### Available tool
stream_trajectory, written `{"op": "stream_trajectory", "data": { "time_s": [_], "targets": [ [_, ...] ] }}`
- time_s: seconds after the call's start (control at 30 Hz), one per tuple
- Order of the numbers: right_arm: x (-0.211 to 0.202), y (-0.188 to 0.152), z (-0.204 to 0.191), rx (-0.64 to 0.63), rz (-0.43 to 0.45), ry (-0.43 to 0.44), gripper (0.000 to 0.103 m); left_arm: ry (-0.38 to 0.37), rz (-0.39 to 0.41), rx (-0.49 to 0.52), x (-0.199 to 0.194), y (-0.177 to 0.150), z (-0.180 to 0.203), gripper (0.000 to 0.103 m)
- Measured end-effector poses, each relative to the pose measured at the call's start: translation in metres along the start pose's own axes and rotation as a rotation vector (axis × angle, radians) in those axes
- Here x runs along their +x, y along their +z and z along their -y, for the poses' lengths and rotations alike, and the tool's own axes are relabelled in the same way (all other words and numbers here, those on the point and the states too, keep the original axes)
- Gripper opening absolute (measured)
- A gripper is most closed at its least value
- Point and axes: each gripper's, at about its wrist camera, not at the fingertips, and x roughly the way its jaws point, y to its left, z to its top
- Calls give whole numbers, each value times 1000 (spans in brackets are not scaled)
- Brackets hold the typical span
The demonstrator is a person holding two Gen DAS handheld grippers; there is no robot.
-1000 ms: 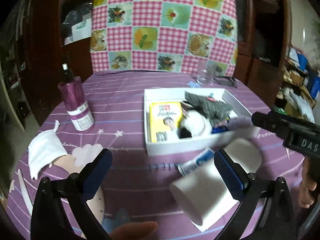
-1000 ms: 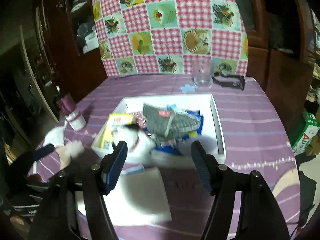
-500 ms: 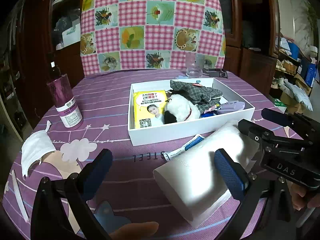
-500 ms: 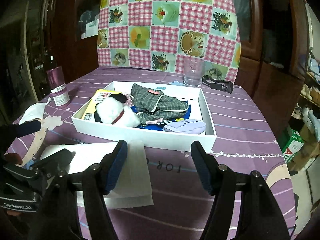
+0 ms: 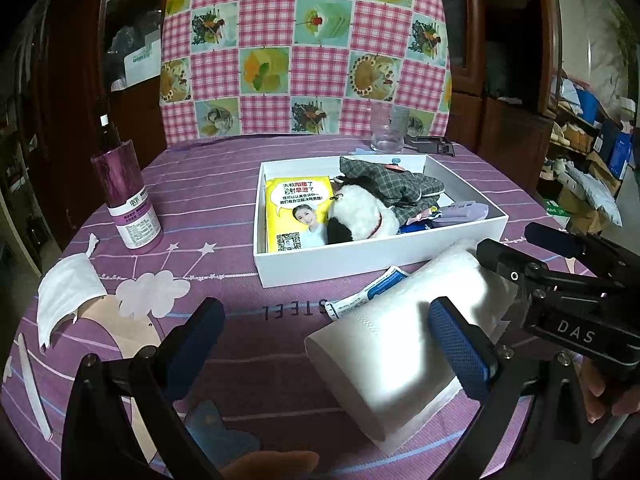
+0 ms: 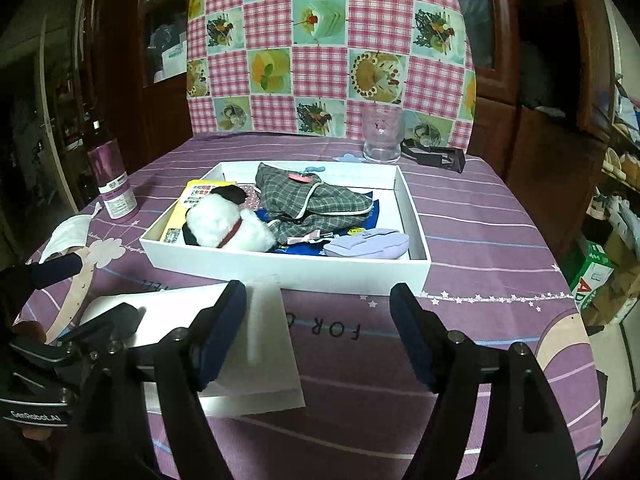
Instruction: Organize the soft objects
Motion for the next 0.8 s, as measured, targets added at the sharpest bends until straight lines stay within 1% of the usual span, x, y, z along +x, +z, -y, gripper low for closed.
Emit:
{"op": "stream_trajectory", "data": {
  "time_s": [0.17, 0.23, 0.37, 0.53, 0.8],
  "targets": [
    [0, 0, 1, 0, 0, 0, 76, 18, 37, 20, -3, -3, 3, 103],
    [0, 0, 1, 1, -1, 0, 77, 7, 34, 13, -1, -2, 2, 103],
    [1, 0, 3, 4, -2, 0, 78, -33, 16, -32, 3, -4, -1, 103],
    [2, 0, 4, 1, -1, -6, 78, -13, 24, -19, 3, -4, 0, 103],
    [1, 1, 3, 2, -1, -4, 79, -14, 24, -20, 3, -4, 0, 103]
  ]
}}
